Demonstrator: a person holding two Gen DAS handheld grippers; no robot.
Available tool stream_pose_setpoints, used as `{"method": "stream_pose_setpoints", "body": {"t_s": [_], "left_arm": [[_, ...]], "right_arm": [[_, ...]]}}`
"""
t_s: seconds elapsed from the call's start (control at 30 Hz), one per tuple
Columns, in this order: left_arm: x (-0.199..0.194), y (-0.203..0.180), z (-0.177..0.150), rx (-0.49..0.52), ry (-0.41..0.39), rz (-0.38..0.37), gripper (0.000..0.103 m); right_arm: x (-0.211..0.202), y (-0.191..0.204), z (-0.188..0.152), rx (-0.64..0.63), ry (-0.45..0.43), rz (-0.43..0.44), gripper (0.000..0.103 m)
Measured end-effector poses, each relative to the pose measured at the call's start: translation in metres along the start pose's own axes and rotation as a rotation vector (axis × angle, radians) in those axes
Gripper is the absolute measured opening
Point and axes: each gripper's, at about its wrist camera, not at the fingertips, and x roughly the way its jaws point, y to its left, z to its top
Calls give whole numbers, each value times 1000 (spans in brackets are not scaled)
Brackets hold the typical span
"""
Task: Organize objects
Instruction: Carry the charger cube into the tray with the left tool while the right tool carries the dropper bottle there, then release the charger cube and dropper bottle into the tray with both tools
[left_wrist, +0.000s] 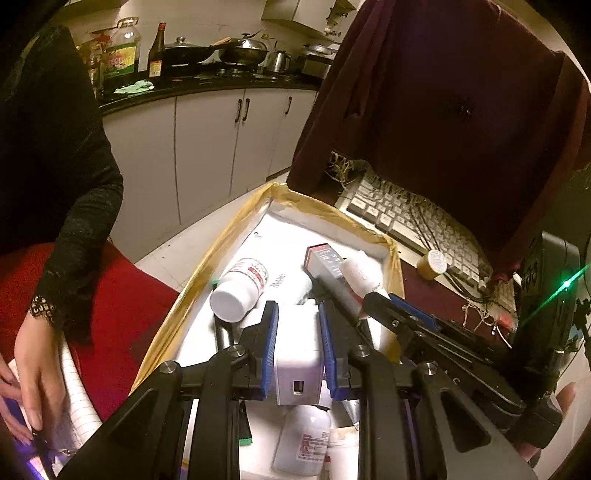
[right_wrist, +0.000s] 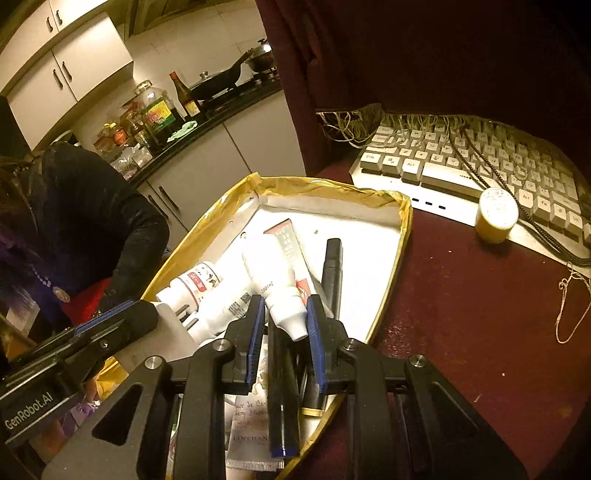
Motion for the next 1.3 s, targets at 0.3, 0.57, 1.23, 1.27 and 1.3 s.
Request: {"method": "stream_pose_setpoints", "body": {"t_s": [0.3,0.57,1.23,1.27,1.3], "left_arm": [[12,10,4,-20,0,32,19],[20,17,3,-39,-8,34,19],[-19,-17,-23,142,-153,146,80],[-19,-19,-27,154,-154,145,80],[-19,-19,-31,160,-149,141,80]], "right_arm": [[4,2,3,18,-6,-13,21],[8,1,1,30,-5,3,21],[-65,-8,-41,44,-89,-147,51],[-69,-7,-45,47,-95,-155,51],[-71,-7,-47,47,-99,-164,51]]}}
